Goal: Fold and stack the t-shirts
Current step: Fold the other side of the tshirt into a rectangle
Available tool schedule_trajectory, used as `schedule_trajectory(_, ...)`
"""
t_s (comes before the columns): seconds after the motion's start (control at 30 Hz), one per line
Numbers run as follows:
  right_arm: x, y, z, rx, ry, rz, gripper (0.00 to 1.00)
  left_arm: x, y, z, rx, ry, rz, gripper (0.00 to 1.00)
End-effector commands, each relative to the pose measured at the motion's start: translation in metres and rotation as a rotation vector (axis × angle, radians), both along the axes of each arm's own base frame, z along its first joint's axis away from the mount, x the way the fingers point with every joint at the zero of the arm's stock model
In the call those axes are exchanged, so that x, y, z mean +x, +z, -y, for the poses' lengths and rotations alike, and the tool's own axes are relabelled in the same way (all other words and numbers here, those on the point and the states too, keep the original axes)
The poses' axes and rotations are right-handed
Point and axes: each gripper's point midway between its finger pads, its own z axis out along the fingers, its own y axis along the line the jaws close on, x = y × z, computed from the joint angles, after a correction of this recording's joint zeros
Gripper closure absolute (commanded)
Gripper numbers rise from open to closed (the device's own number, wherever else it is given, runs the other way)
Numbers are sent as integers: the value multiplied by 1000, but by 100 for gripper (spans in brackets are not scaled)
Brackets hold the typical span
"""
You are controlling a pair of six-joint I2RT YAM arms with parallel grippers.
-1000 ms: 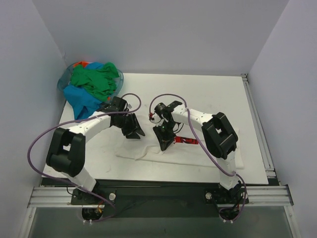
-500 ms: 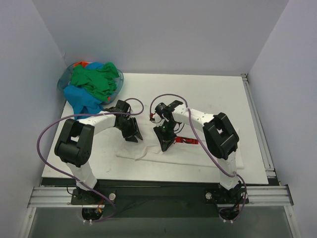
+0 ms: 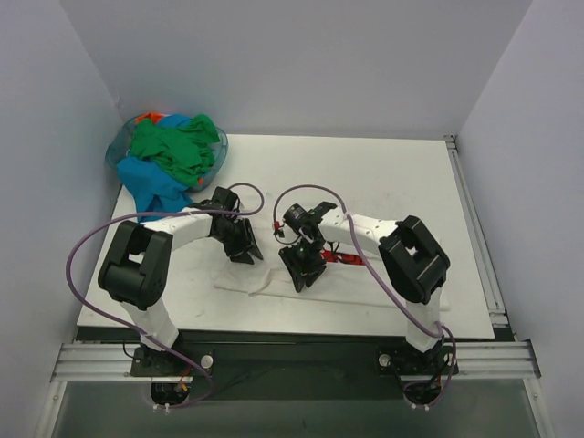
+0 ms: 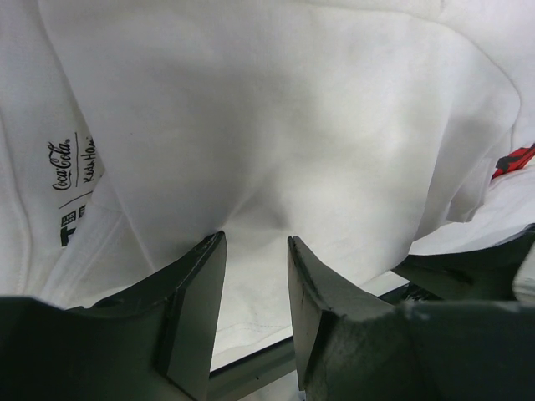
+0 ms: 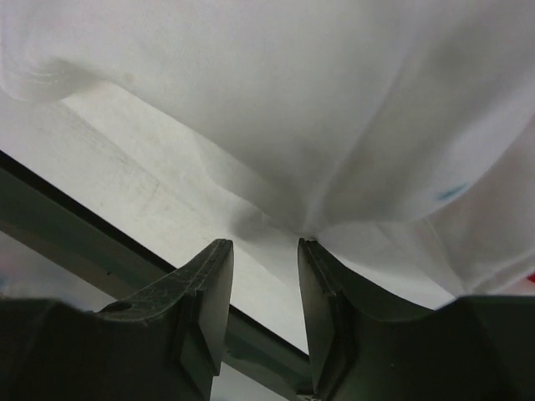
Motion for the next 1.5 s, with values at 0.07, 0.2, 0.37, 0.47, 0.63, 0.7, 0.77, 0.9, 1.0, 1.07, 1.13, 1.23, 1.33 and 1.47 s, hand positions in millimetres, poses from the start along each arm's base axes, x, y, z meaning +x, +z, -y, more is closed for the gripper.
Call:
schedule_trajectory(0.07,21,4,-6,7,-41,181,62,2,3,2,-20,3,27,54)
schedule_trajectory(0.2,33,3,-4,-5,-79,247,62,0,3,2,-22,3,24,54)
schedule_trajectory(0.37,40,5,-3,-3,-117,293,62,-5,1,1,-25,3,14,54)
schedule_trajectory(0.47,38,-1,-6,0,-119,272,62,-5,1,1,-28,1,12,54)
schedule_trajectory(0.63,30,-7,-13,20,-110,213,66,-6,1,1,-27,-4,10,54)
schedule_trajectory(0.7,29,-8,-13,19,-108,201,69,-6,0,0,-27,-5,7,54)
schedule_trajectory(0.77,25,-8,-10,12,-105,182,76,-6,0,1,-28,-7,7,53)
schedule_trajectory(0.9,18,-2,-12,34,-98,129,91,-5,-2,-3,-28,5,4,53)
schedule_trajectory(1.0,17,7,-9,39,-103,102,94,-5,-2,-6,-23,9,4,53)
schedule_trajectory(1.07,18,14,-7,51,-115,85,94,-6,-4,-10,-10,7,0,53)
schedule_trajectory(1.13,20,21,-6,61,-126,79,94,-8,-5,-14,2,3,-10,54)
schedule_trajectory(1.23,18,29,-5,79,-123,33,93,-9,-7,-18,19,-3,-11,53)
schedule_trajectory(1.33,11,33,-5,86,-89,-19,90,-8,-8,-20,29,-8,-12,53)
schedule_trajectory(1.47,2,26,-1,58,-72,-73,88,-3,-7,-20,37,-15,-3,53)
